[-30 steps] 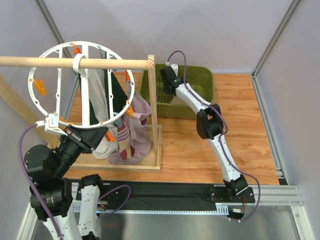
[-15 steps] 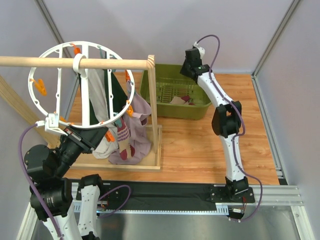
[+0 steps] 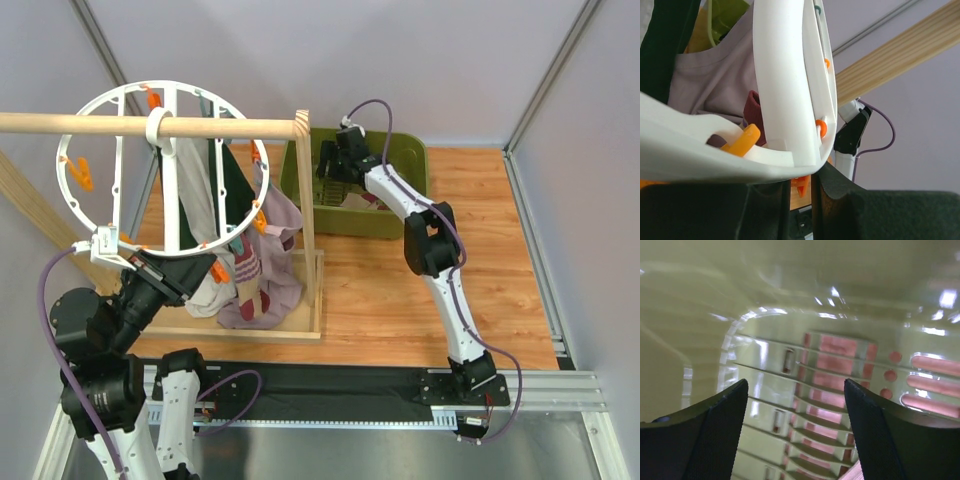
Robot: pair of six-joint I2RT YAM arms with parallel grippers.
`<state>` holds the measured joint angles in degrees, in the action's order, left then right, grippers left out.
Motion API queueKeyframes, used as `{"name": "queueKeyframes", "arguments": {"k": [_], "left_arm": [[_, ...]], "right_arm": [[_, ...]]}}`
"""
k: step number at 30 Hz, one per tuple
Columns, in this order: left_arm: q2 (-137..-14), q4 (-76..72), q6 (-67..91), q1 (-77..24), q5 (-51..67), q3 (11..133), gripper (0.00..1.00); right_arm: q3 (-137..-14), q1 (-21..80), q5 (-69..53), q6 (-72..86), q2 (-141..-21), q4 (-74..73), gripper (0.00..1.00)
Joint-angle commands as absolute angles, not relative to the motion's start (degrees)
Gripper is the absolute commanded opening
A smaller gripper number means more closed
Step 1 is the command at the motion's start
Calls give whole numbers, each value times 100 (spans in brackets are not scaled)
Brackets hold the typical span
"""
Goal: Clip the socks to the hanger
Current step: Adjust the sock in the bin.
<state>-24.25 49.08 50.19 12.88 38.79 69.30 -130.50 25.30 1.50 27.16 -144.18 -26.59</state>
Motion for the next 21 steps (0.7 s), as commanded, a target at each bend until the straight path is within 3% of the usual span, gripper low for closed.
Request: {"name": "queueKeyframes", "arguments": {"k": [1,8,17,21], "left_arm": [[-2505,5668,5010,1310,3903,6767,0],[-2557,5871,5124,1310,3788,6785,0],[-2962,5933,4851,1318,3771,6935,0],[-2734,5669,5045,1318,3832,6539,0]], "right_arm": [[-12709,2461,815,2689,-13957,-2258,80],[-12016,2382,1459,3348,-13395,-2715,81],[-10864,2171,1941,3323,-12437,-3349,100],[-11125,2057,2004,3208,-12795,-3663,100]]}}
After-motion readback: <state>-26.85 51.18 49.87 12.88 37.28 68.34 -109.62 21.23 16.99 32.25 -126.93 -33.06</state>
